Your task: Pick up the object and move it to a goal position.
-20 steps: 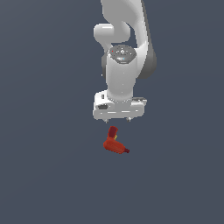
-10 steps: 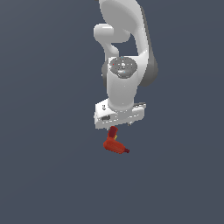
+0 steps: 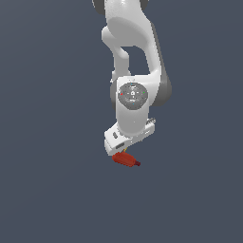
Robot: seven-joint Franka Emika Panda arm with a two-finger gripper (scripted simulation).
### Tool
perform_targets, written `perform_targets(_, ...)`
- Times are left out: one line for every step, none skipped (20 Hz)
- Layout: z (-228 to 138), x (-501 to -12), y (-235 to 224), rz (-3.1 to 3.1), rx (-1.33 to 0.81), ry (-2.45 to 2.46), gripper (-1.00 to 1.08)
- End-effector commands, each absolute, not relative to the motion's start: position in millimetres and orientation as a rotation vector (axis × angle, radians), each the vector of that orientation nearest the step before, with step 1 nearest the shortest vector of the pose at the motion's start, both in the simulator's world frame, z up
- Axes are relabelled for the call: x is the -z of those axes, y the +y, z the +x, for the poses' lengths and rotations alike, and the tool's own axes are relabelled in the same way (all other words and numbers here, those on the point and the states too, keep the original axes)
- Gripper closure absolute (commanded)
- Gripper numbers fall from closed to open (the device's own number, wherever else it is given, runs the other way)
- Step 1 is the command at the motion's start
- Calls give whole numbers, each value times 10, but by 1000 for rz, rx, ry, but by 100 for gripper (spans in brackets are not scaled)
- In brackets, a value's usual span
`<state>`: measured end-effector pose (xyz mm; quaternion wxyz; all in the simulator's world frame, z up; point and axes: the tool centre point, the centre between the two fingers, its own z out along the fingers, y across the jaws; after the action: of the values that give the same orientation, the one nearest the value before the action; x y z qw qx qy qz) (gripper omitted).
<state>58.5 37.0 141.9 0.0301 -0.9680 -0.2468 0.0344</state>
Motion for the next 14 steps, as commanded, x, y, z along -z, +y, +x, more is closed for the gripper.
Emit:
perform_targets(634,-1336,382,-2941,-124,-853,-100)
perform_targets(652,-1303,387,-2924,-130,-888,-100)
perform_targets(669,-1270,391,-2905,-136,-922,-100)
perform_targets(686,-1237,394,-2886,-142,-956,-100)
perform_targets(703,-1203,398,-2867,-147,-989,-100)
perform_targets(719,-1170,401,-2847,-152,-1022,-100)
perform_targets(734,-1136,403,-2826,-156,-1054,-100)
perform_targets(749,-1103,405,-2805,-160,-1086,-100)
perform_targets(763,-1069,407,-2784,-164,-1117,-100)
perform_targets(777,-1035,408,-2762,-167,-1148,-100)
perform_targets(790,-1002,409,-2740,-170,-1178,-100)
perform_targets(802,-968,409,-2717,-173,-1207,-100)
perform_targets(815,-934,409,-2694,-175,-1236,-100)
perform_targets(826,-900,409,-2671,-176,-1265,-100)
